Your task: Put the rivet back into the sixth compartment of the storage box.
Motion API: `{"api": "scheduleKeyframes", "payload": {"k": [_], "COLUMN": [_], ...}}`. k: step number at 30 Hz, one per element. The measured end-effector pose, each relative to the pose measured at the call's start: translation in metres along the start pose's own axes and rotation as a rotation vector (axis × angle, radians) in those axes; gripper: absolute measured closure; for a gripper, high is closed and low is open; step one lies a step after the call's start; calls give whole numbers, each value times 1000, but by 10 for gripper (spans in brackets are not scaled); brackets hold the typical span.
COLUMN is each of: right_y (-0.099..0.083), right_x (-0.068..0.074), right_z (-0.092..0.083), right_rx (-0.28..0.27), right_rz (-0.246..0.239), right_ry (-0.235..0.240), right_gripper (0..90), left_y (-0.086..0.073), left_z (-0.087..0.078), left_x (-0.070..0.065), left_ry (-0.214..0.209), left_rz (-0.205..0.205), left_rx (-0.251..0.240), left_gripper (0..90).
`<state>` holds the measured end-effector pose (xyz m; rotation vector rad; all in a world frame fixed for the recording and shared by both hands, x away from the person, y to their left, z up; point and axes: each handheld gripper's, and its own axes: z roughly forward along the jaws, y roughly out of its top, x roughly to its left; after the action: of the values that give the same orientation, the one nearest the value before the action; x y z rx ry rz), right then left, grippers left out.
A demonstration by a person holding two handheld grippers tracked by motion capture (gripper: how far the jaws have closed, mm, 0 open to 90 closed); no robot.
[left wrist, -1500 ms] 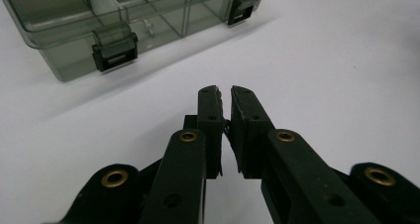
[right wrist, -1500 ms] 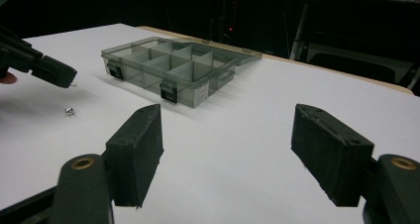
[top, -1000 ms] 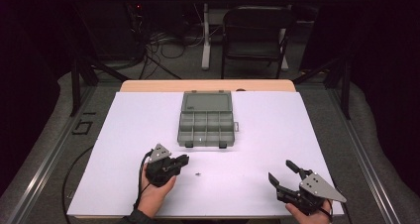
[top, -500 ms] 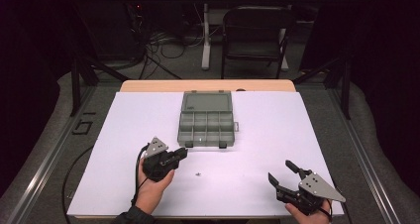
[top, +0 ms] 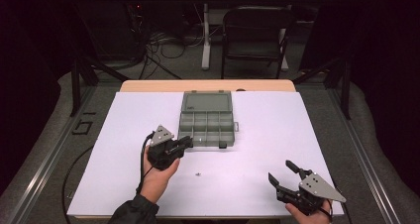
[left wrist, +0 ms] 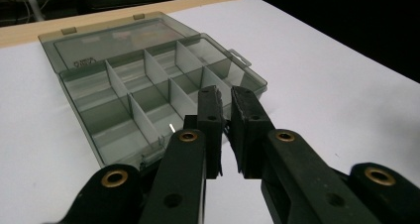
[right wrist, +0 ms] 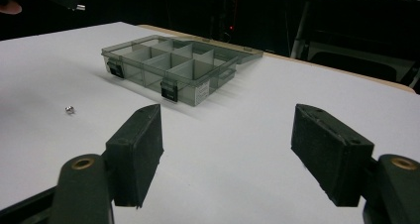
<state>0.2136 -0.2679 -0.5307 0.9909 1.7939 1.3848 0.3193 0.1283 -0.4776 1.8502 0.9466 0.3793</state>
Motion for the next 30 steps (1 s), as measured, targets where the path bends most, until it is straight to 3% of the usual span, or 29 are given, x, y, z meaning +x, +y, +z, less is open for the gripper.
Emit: {"api": "scheduleKeyframes", "payload": {"k": [17, 30], "right_y": [0, 0], "right_x": [0, -1], "right_z": [0, 0], "right_rx": [-1, 1], "right_rz": [-2, -3], "right_ry": [2, 2], "right_gripper": [281, 281], "left_y": [18, 25], "left_z": [17, 39], "left_x": [11, 11], "left_ry": [14, 19], "left_rz": [-31, -26], "left_rx": [-2, 19], "left_gripper": [832, 832]}}
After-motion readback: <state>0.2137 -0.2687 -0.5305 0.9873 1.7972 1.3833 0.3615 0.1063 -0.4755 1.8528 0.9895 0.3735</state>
